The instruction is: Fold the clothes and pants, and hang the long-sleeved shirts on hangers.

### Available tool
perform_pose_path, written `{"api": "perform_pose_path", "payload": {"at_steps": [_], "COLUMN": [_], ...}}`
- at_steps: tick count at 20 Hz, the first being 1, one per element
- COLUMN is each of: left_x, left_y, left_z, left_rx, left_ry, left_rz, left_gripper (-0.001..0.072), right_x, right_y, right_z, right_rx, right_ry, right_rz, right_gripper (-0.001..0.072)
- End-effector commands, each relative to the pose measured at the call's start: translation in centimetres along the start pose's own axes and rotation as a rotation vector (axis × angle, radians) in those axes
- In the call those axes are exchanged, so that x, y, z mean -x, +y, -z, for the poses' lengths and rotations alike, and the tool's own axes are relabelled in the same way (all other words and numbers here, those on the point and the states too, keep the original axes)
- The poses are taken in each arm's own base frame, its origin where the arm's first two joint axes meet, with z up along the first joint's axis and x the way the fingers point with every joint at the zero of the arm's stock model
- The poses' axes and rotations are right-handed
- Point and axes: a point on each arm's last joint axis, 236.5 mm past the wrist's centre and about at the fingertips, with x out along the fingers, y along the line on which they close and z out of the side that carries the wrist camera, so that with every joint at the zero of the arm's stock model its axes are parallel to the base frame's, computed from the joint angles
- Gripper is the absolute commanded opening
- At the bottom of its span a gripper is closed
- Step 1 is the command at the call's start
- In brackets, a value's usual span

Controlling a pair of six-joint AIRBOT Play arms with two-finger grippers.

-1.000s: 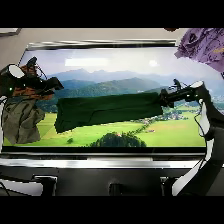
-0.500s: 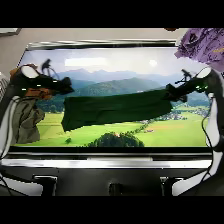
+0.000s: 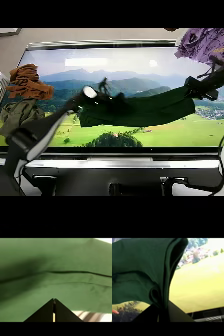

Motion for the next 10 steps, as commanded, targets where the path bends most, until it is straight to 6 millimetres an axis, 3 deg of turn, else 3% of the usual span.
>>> {"api": "perform_pose_path", "payload": {"at_steps": [1, 5, 10], "left_x": [-5.3, -7.9, -11.5], "left_y": [-2.6, -4.1, -7.6], "left_z": [3.8, 5.0, 7.9], "left_rx": [0.100, 0.183, 0.168], "left_ry": [-0.015, -0.058, 0.059], "left_rz": [0.087, 0.140, 0.209], "left_gripper": [0.0016, 0.0016, 0.0015], "right_x": [2.1, 3.5, 5.6], "right_y": [-0.2, 0.1, 0.3], "right_z": [1.5, 1.9, 2.7], "right_rx": [-0.022, -0.034, -0.039], "right_ry": [-0.004, -0.029, -0.071], "right_rz": [0.014, 0.002, -0.006], "right_gripper": [0.0034, 0.0034, 0.0034]}}
